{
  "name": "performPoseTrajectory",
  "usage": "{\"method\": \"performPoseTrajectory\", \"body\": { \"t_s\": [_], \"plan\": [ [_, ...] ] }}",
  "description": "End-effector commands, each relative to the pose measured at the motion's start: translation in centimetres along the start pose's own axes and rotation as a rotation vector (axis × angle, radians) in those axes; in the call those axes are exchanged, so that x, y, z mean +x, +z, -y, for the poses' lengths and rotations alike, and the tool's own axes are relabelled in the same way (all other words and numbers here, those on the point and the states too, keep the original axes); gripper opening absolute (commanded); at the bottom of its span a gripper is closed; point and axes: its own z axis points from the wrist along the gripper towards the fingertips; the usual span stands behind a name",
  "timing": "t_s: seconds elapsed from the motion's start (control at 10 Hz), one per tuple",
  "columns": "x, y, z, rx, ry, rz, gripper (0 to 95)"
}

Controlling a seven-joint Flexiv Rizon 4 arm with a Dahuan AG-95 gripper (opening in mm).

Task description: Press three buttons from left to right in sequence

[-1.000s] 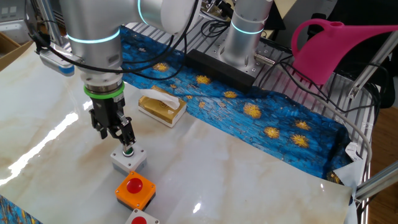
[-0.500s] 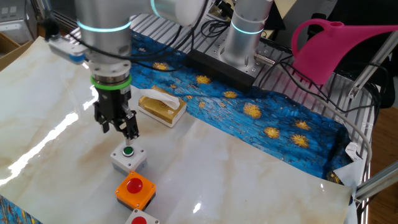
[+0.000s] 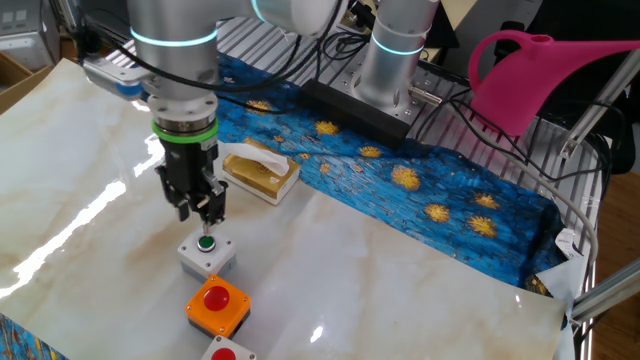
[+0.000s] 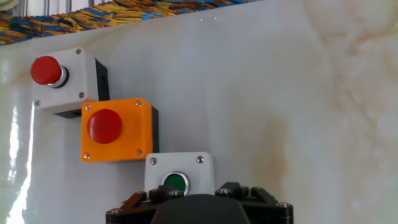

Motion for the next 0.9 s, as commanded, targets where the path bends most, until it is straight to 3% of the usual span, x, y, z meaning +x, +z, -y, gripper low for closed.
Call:
{"method": "performPoseTrajectory", "body": {
  "t_s": [0.1, 0.5, 0.9],
  "plan": [
    [0.3, -0.5, -0.9, 0.0, 0.008, -0.003, 0.0],
    [0.7, -1.2, -2.7, -0.003, 0.011, -0.004, 0.0],
    [1.0, -0.8, -5.0, -0.002, 0.071, -0.005, 0.0]
  ]
}}
